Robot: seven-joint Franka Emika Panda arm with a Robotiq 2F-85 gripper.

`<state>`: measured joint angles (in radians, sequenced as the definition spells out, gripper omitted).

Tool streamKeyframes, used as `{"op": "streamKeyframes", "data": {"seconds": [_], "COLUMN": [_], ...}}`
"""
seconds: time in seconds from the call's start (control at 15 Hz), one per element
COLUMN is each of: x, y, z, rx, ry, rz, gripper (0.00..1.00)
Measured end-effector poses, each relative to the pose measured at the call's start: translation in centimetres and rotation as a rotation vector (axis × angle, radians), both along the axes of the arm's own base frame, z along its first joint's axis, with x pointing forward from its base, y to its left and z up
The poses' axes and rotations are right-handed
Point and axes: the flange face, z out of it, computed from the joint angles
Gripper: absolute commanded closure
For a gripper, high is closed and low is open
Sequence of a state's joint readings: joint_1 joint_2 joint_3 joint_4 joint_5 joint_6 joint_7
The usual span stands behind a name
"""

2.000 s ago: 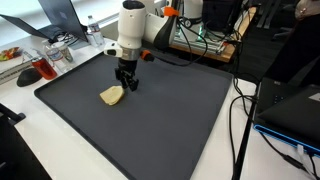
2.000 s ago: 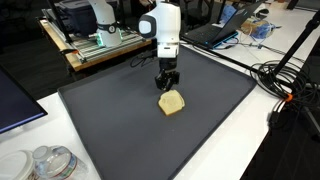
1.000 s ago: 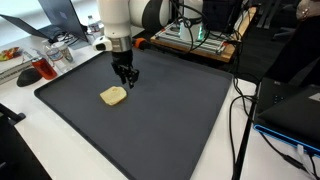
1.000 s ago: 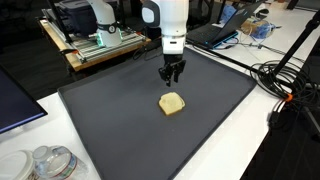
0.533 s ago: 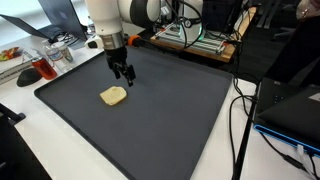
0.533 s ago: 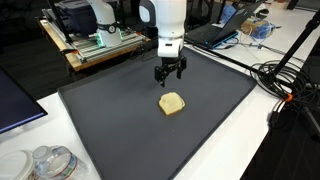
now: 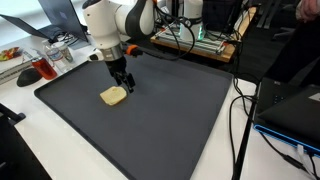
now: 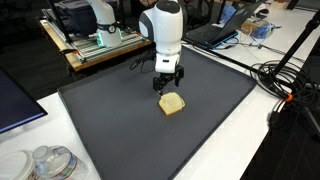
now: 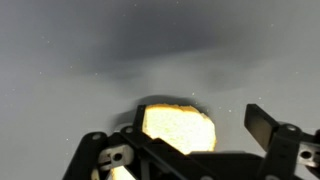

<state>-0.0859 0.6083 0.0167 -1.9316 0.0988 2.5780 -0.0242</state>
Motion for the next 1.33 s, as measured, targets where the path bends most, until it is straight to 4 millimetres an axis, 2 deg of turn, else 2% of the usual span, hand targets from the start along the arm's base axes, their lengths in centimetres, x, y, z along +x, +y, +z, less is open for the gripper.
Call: {"op": "streamKeyframes", "data": {"seconds": [0.33,0.8,0.87,0.93,1.07,1.33], "x": [0.6,1.8,2.0,2.3,2.6,3.1], "y": [-0.9,-1.7,-1.6,-1.6,-1.4,-0.9], "z": [-2.1,-2.1,-2.0,-1.9,-1.9,-1.8], "rx": [-0.006,-0.019,-0.021,-0.024,-0.034,-0.066], "ry": [0.015,-0.002,-0.007,-0.01,-0.015,-0.02], "rz": [-0.012,-0.032,-0.033,-0.033,-0.033,-0.023], "gripper": [0.0,0.0,0.05,0.26,0.31,0.61]}}
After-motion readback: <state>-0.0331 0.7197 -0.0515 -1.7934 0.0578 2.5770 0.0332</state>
